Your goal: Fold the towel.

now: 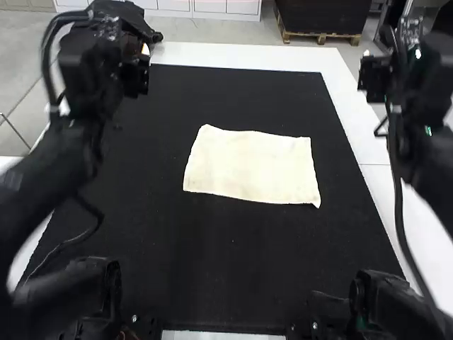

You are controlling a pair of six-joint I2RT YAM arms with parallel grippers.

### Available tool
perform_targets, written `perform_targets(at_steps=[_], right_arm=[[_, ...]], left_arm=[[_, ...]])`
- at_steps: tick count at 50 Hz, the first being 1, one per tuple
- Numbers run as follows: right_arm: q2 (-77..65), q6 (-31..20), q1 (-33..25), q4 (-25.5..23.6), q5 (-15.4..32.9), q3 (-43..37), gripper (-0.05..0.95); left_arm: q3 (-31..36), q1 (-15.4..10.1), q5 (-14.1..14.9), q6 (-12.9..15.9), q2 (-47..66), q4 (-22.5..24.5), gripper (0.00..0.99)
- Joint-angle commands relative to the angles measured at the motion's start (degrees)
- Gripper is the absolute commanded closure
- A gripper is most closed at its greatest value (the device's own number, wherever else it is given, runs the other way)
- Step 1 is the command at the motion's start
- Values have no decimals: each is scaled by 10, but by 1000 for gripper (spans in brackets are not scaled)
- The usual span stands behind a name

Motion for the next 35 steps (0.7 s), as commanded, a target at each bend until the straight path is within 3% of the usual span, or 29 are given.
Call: perform_targets(at_steps=[1,5,10,15,21,25,30,35], right_arm=[[68,132,-10,-4,-19,52,-11],[130,180,-8,-32,-22,77,-11],[195,199,-5,-91,-43,93,-11],[252,197,0,-128,-62,85,-11],[285,188,9,-125,-81,70,-11],[294,191,11,-99,-95,60,-11],[296,188,19,-51,-81,44,-11],[310,171,34,-38,-69,41,-15]], left_arm=[[58,-6,-32,-8,89,-1,38],[91,-6,-38,-9,158,-23,38],[119,-8,-38,-9,220,-53,38],[124,-17,-36,-18,256,-53,38],[126,-41,-25,-18,293,-52,38],[135,-64,-11,-18,316,-66,38],[148,-93,17,-35,344,-85,38],[158,-109,52,-62,370,-83,38]])
